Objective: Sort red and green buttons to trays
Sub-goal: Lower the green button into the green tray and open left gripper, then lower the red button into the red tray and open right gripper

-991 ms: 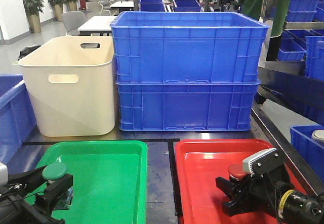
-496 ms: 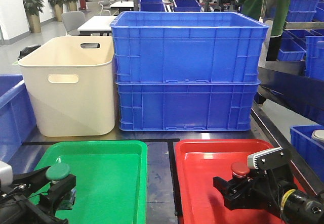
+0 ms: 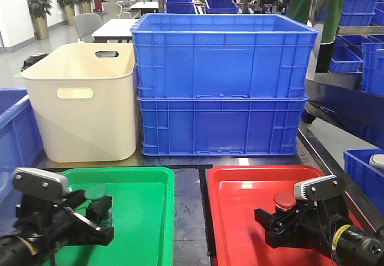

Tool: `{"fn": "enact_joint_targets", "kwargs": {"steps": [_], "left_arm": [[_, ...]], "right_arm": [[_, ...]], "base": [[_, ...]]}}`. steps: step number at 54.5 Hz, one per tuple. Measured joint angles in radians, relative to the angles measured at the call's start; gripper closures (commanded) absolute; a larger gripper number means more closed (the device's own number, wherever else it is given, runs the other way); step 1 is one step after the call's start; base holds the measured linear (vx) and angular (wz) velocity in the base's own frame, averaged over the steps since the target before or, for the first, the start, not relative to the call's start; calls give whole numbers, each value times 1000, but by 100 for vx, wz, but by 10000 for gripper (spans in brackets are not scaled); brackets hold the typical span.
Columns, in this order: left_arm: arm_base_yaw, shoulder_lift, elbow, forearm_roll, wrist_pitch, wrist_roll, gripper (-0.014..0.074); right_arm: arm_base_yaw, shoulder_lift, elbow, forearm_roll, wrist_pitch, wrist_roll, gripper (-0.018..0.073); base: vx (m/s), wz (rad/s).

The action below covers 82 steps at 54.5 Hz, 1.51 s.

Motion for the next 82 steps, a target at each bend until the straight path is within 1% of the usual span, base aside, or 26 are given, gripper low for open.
{"fn": "enact_joint_targets", "kwargs": {"steps": [5,12,19,31,42,47,50,52,54,56,57,60,61,63,66,70,73,77,82], "left_arm": [[0,48,-11,-5,-32,2,137],[0,61,-12,-5,-93,3,137],[0,61,-14,-4,-100,6,126],[0,43,-19,-4,6,8,113],[0,-51,-19,-4,38,8,115],[0,-113,-19,-4,85,8,159],[0,-154,-19,-3,135,8,227],[0,-181,-19,-3,174,8,286],[0,-210,-19,-2,218,8,355],[0,-242,-19,1,275,8,446],[0,-260,-19,1,294,8,476],[0,-306,-19,1,376,8,595],[0,-327,-19,1,407,8,605],[0,-361,-19,2,459,8,605],[0,-415,-19,2,548,8,605],[0,-485,-19,2,648,8,603],[0,-530,-19,2,721,13,603],[0,-583,-19,2,795,25,603],[0,-636,-19,2,810,31,603]], "right_arm": [[0,0,0,0,0,1,37],[0,0,0,0,0,1,38],[0,0,0,0,0,1,38],[0,0,0,0,0,1,38],[0,0,0,0,0,2,42],[0,-6,0,-9,2,27,82],[0,-25,0,-29,10,51,140],[0,-45,0,-49,15,66,181],[0,-71,0,-74,23,86,252],[0,-111,0,-106,39,114,335],[0,-126,1,-129,47,126,350],[0,-194,5,-186,84,190,485],[0,-213,8,-213,99,210,529],[0,-261,15,-259,124,264,575],[0,-355,34,-348,165,369,573],[0,-466,64,-467,200,478,571],[0,-533,82,-535,223,544,570],[0,-583,91,-615,254,593,570],[0,-589,93,-640,279,620,567]], "base": [[0,0],[0,0],[0,0],[0,0],[0,0],[0,0],[0,0],[0,0],[0,0],[0,0],[0,0],[0,0],[0,0],[0,0],[0,0],[0,0],[0,0],[0,0],[0,0]]}}
